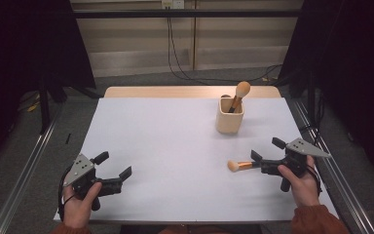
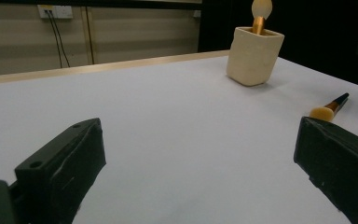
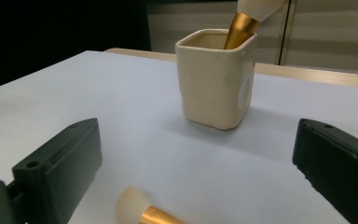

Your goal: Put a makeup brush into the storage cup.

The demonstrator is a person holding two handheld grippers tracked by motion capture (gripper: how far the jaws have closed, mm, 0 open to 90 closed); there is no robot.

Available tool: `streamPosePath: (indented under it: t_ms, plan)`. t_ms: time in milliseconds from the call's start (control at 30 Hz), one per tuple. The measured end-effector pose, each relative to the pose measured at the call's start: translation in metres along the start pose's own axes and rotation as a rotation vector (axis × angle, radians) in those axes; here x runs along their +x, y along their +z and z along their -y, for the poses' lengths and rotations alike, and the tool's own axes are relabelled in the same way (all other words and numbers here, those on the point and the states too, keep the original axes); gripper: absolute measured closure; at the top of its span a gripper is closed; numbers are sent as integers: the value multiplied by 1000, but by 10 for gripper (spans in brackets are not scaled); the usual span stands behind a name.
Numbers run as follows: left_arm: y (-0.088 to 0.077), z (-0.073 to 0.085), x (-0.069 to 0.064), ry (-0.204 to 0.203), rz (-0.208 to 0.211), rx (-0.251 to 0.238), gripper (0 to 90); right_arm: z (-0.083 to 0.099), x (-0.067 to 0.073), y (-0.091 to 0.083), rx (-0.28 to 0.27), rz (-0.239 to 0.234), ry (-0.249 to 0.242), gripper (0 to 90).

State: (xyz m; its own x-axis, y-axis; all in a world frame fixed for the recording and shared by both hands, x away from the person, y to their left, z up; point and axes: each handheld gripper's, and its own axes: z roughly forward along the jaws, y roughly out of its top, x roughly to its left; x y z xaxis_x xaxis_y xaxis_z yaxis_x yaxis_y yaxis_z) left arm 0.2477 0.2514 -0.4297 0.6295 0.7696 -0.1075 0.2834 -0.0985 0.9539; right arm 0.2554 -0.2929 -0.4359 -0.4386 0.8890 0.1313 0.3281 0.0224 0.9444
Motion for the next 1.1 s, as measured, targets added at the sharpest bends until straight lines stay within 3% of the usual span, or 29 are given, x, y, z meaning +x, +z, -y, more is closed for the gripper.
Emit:
streamPosePath:
  t_ms: [500,600,800,1100]
  plan:
    - [-2,0,1,-2,-9,-2,20,-21,-7,29,83,-36,-39,9]
    - [-1,0,0,0,-8,0,20,-24,-9,34,122,-52,-23,9]
    - [-1,0,-1,2,-10,1,20,-28,-11,35,213,-82,-36,9]
    - [-1,0,-1,-1,-15,3,20,-26,-16,41,293,-107,-60,16]
